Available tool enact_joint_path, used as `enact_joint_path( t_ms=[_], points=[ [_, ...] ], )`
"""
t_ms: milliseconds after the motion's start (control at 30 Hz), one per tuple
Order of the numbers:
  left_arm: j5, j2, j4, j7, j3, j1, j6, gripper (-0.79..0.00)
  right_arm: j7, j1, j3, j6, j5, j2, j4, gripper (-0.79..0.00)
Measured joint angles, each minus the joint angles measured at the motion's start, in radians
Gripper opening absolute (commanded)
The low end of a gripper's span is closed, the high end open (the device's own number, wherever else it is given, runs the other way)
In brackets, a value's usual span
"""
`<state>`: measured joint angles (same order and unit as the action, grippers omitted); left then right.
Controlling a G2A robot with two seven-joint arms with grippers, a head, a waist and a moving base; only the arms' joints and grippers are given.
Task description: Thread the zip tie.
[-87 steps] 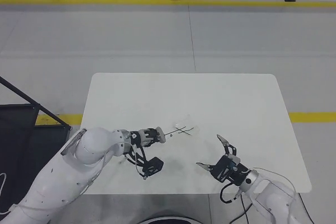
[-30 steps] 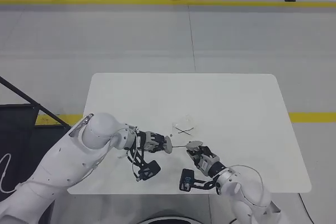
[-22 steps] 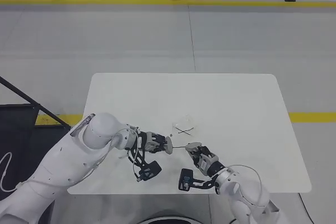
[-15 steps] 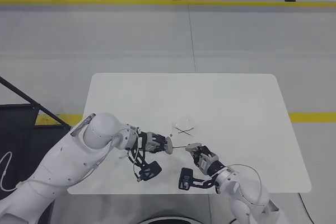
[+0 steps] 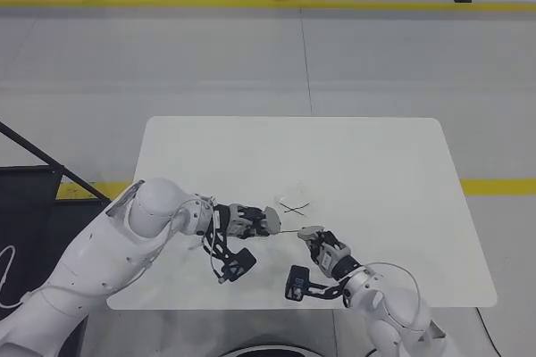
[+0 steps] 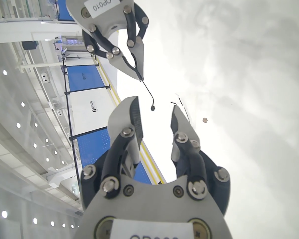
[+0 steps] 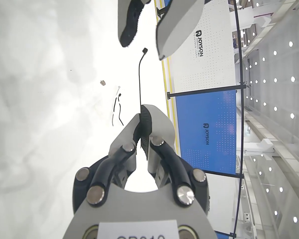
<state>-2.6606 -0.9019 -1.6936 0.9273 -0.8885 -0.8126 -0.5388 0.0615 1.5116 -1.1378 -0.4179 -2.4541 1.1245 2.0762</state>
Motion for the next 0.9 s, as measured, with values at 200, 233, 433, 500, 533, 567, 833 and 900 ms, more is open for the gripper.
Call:
enact_joint_path(
  t_ms=[200, 233, 433, 500, 533, 567, 833, 900],
  points=[
    [0.135, 0.000, 0.042, 0.005, -0.041, -0.035, 0.061, -0.142, -0.033, 0.015, -0.012, 0.044, 0.023, 0.000, 0.003, -0.785],
    [0.161, 0.000, 0.055, 0.016, -0.045, -0.039, 0.075, -0.163, -0.043, 0.017, -0.014, 0.053, 0.029, 0.000, 0.002, -0.785],
    [0.338, -0.015, 0.169, 0.126, -0.035, -0.038, 0.137, -0.206, -0.140, 0.032, -0.034, 0.116, 0.101, 0.000, -0.017, -0.785],
    [0.382, -0.023, 0.213, 0.179, -0.017, -0.025, 0.140, -0.148, -0.179, 0.037, -0.044, 0.135, 0.139, 0.000, -0.027, -0.785],
    [0.394, -0.027, 0.231, 0.198, -0.007, -0.017, 0.139, -0.120, -0.197, 0.038, -0.049, 0.141, 0.157, -0.001, -0.032, -0.785],
    [0.404, -0.030, 0.247, 0.214, 0.002, -0.010, 0.134, -0.074, -0.218, 0.039, -0.055, 0.145, 0.176, -0.001, -0.038, -0.785],
    [0.469, -0.063, 0.357, 0.340, 0.089, 0.057, 0.083, 0.000, -0.472, 0.009, -0.099, 0.085, 0.325, -0.010, -0.114, -0.785],
    [0.459, -0.067, 0.379, 0.344, 0.100, 0.071, 0.084, 0.000, -0.500, 0.003, -0.107, 0.084, 0.332, -0.012, -0.130, -0.785]
  ],
)
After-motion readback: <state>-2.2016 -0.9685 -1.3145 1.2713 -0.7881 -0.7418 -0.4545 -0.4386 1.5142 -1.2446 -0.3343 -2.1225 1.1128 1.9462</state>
